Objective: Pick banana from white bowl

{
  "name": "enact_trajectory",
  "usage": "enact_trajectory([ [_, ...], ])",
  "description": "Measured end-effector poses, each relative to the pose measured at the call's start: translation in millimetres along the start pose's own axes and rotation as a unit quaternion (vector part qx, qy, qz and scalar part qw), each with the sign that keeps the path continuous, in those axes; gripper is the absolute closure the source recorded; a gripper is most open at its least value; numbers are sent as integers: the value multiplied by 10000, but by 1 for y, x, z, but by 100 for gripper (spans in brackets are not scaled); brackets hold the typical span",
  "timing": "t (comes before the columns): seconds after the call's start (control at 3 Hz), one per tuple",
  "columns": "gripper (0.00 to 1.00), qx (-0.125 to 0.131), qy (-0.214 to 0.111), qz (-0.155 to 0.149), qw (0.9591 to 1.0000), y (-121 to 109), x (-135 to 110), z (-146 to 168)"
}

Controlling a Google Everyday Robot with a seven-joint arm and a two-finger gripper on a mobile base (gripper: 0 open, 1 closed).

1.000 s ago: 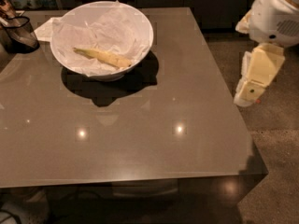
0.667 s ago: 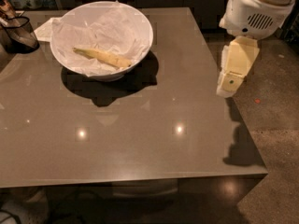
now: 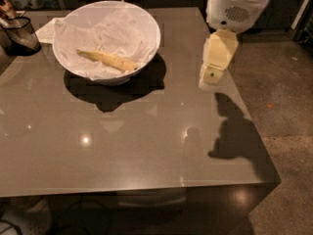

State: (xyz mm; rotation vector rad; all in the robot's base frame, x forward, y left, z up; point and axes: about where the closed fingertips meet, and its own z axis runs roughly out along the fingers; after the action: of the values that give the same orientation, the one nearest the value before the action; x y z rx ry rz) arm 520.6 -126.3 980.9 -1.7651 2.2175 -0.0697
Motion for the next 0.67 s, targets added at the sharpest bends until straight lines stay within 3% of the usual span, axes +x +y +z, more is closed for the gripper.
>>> enact_trajectory([
  [0.33,0,-8,58,-157,9999,-19,-43,13],
  [0.67,0,51,-17,-221,9997,-22,-53,14],
])
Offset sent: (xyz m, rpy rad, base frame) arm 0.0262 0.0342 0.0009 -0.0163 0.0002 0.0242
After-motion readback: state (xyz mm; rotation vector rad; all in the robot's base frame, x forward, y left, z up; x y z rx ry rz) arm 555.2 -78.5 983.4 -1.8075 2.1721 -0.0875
